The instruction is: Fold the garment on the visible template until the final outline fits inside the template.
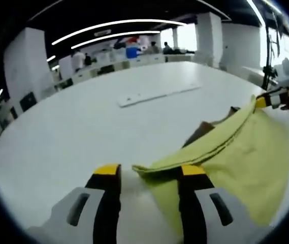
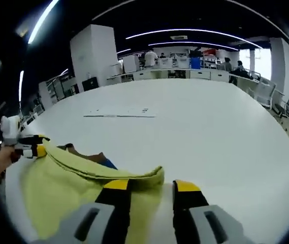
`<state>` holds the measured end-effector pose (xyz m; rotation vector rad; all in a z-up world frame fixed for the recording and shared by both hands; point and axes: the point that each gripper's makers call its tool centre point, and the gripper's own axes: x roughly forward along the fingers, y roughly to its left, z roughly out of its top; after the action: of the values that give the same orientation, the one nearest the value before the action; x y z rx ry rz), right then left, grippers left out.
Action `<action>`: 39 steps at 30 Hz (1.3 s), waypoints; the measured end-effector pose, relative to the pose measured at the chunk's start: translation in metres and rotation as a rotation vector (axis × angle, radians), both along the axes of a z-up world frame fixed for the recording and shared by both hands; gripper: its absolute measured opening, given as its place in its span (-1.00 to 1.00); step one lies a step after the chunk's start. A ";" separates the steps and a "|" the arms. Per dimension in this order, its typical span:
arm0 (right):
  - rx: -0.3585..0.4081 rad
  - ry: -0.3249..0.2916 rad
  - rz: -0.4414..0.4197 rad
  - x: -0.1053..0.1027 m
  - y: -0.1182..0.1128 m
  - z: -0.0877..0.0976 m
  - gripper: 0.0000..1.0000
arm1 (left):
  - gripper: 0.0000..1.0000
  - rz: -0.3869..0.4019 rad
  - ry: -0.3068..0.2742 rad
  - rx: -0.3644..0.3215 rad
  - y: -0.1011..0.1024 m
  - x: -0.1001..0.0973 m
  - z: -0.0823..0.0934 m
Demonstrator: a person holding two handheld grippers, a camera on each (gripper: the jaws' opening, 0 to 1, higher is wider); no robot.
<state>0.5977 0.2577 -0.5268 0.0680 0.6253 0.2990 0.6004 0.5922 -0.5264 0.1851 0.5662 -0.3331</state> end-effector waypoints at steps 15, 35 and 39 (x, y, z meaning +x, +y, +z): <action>0.051 0.010 -0.071 0.000 -0.005 0.008 -0.20 | 0.02 0.146 0.009 -0.165 0.013 0.001 0.008; 0.054 0.088 0.049 -0.059 0.011 0.031 0.16 | 0.22 0.081 0.042 -0.186 0.015 -0.055 0.036; 0.053 0.100 0.059 -0.075 0.011 0.032 0.16 | 0.20 0.070 0.061 -0.182 0.016 -0.071 0.034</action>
<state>0.5223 0.2682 -0.4949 0.1159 0.7195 0.3704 0.5293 0.6078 -0.4923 -0.0202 0.5981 -0.3212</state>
